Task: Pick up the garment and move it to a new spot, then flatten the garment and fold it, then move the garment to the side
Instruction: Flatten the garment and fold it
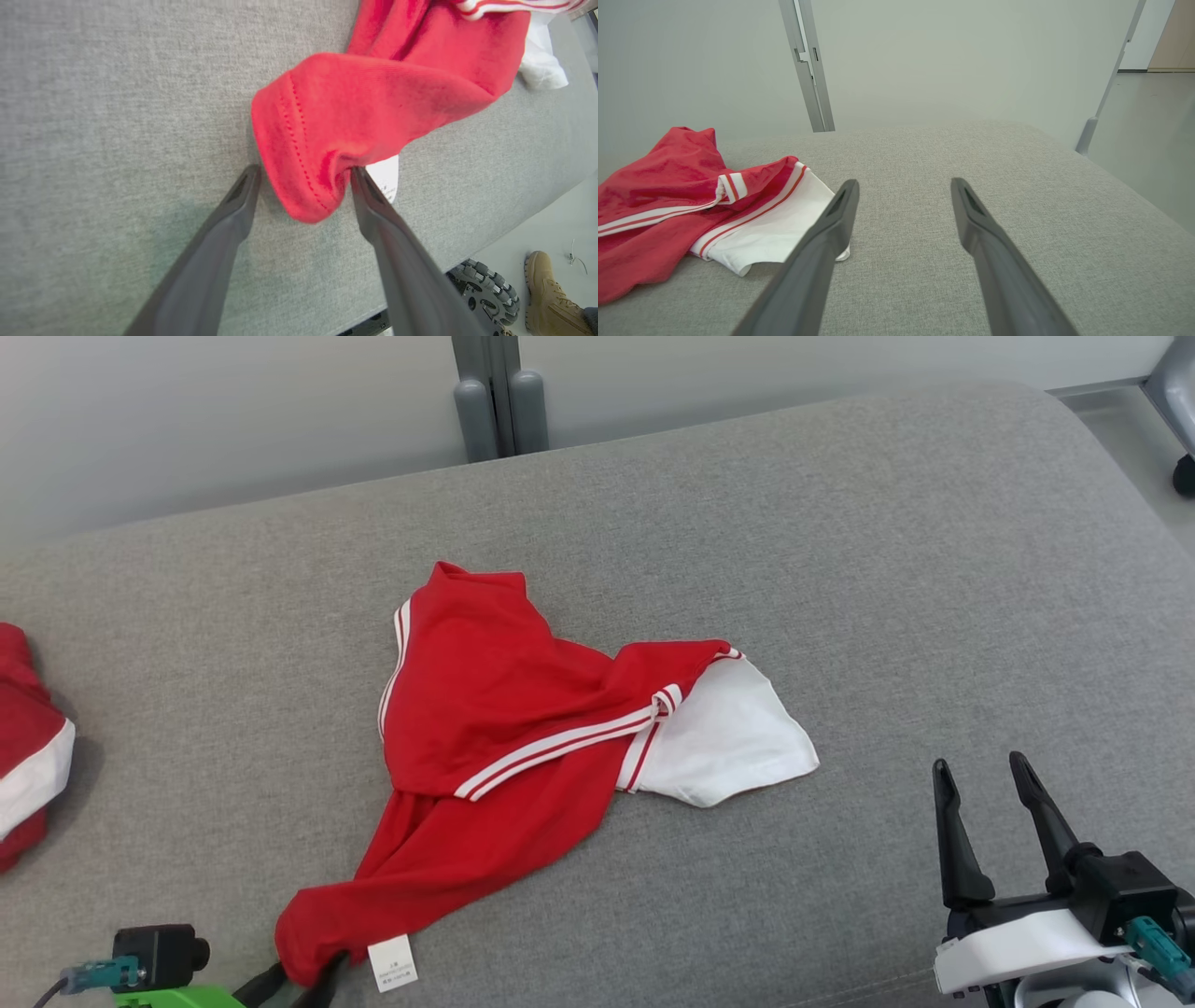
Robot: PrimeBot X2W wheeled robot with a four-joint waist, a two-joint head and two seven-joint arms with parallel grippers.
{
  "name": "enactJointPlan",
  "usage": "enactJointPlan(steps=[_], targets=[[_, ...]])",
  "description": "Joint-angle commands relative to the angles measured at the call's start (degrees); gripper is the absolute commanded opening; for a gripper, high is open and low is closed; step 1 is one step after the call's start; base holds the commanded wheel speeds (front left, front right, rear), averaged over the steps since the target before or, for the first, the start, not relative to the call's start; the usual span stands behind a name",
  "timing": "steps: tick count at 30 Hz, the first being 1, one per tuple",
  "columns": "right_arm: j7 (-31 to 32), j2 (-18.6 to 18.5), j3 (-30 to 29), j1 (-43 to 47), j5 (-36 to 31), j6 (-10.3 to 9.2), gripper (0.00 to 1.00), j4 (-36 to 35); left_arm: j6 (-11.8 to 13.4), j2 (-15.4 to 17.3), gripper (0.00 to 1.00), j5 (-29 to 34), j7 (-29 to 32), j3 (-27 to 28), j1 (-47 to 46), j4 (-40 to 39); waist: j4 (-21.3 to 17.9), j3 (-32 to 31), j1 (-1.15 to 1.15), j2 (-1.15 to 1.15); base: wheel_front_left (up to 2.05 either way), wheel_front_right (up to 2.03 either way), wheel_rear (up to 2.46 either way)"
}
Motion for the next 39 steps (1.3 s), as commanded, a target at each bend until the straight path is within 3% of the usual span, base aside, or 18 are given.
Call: enactJointPlan(steps=[1,12,15,19,25,30,34,39], targets=[[-0.2,-0.1,-0.2,0.8,-0.5,-0.1,1.0,0.0,0.6,-0.1,1.0,0.1,-1.2,0.6,1.2,-0.2,0.5,-0.5,0.0,0.0,0.0,0.0,0.0],[-0.2,-0.1,-0.8,2.3,-2.2,-0.1,1.0,-1.6,4.9,-3.2,1.0,4.4,-13.5,5.3,4.2,-3.8,3.0,-3.8,0.0,0.0,0.0,0.0,0.0],[-0.2,-0.1,-1.2,2.7,-3.0,-0.1,1.0,-2.7,6.5,-7.5,1.0,9.1,-14.7,13.1,5.7,-4.6,4.0,-5.8,0.0,0.0,0.0,0.0,0.0],[-0.2,-0.1,-1.7,2.2,-3.2,-0.1,1.0,-3.4,6.7,-14.0,1.0,20.0,-14.7,23.5,9.8,-6.1,4.5,-6.9,0.0,0.0,0.0,0.0,0.0],[-0.2,-0.1,-2.2,1.3,-3.9,-0.1,1.0,-2.1,3.7,-24.3,1.0,36.5,-14.7,35.9,14.8,-7.4,4.8,-8.0,0.0,0.0,0.0,0.0,0.0],[-0.2,-0.1,-2.1,1.8,-4.7,-0.1,1.0,0.8,-1.4,-31.8,1.0,50.1,-14.7,44.0,17.6,-8.2,4.8,-8.5,0.0,0.0,0.0,0.0,0.0],[-0.2,-0.1,-1.6,2.4,-5.7,-0.1,1.0,3.8,-4.1,-35.3,1.0,56.7,-14.7,46.3,19.1,-7.6,4.5,-8.7,0.0,0.0,0.0,0.0,0.0],[-0.2,-0.1,-0.5,2.5,-6.2,-0.1,1.0,5.1,-5.0,-37.1,1.0,59.5,-14.7,47.3,19.6,-6.9,3.8,-8.8,0.0,0.0,0.0,0.0,0.0]])
